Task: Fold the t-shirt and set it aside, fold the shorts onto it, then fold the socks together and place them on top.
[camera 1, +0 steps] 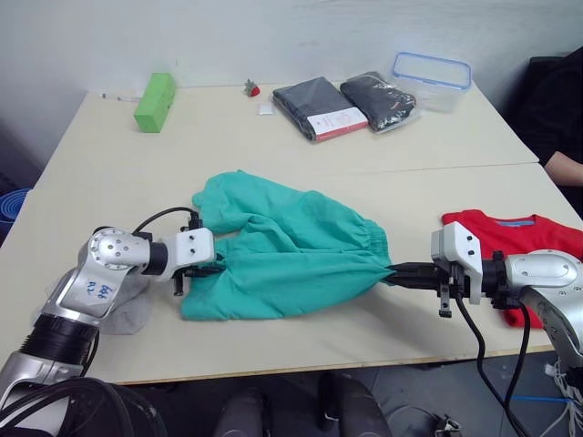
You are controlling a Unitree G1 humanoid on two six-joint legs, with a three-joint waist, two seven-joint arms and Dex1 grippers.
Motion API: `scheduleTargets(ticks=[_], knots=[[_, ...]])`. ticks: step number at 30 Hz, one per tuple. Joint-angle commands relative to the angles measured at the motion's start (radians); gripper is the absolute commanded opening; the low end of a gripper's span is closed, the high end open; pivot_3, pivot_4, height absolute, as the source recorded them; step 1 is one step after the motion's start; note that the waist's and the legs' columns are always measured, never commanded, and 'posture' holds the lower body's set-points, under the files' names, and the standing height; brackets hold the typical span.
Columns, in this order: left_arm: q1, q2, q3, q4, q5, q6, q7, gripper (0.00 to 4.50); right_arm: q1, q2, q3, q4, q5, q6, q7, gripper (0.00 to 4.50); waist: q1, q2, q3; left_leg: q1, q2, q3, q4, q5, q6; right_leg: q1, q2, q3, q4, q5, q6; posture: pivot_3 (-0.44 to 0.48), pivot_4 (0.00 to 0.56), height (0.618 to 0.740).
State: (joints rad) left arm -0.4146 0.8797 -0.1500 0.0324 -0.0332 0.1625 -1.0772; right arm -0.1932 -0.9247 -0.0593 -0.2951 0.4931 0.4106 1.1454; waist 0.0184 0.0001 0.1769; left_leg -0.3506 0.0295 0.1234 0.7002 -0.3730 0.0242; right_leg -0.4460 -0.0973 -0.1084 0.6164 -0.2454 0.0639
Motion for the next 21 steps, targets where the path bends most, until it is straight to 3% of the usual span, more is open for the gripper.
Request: scheduleTargets(ticks=[1,4,7,14,21], knots=[[0.028,0.048,0.117,-0.111,-0.080,0.034,-0.022,2.35,-0.013,0.012,-0.012,-0.024,0.006,-0.018,0.002,0.00,0.000,-0.002,0.001,-0.001,0.000,0.000,0.000,0.000,0.000,0.000,0.000,0.000,0.000,0.000,0.000,0.000,0.150,0.740],[0.093,0.087,0.197,-0.248,-0.150,0.090,-0.043,3.32,-0.011,0.014,-0.013,-0.027,0.007,-0.017,0.003,0.00,0.000,-0.004,0.002,-0.001,0.000,-0.001,0.000,0.000,0.000,0.000,0.000,0.001,-0.001,0.000,0.000,0.000,0.150,0.740],[0.245,0.148,0.236,-0.420,-0.191,0.148,-0.086,4.26,-0.005,0.015,-0.013,-0.028,0.006,-0.020,0.004,0.00,-0.004,-0.004,0.002,-0.001,0.000,-0.001,-0.001,-0.001,0.000,0.000,-0.002,0.001,-0.003,0.000,0.000,0.000,0.150,0.740],[0.501,0.172,0.273,-0.553,-0.102,0.148,-0.006,4.26,-0.013,0.012,-0.011,-0.024,0.009,-0.018,0.010,0.00,-0.011,-0.004,0.002,-0.001,0.001,-0.001,-0.001,-0.001,-0.001,0.000,-0.001,0.001,-0.007,0.000,0.000,0.000,0.150,0.740],[0.498,0.113,0.195,-0.462,0.072,0.025,0.149,4.26,-0.016,0.017,-0.006,-0.028,0.008,-0.016,0.007,0.00,0.000,-0.002,0.001,0.000,0.001,-0.002,-0.001,-0.002,-0.001,0.000,-0.003,0.001,-0.007,0.000,-0.001,0.000,0.150,0.740]])
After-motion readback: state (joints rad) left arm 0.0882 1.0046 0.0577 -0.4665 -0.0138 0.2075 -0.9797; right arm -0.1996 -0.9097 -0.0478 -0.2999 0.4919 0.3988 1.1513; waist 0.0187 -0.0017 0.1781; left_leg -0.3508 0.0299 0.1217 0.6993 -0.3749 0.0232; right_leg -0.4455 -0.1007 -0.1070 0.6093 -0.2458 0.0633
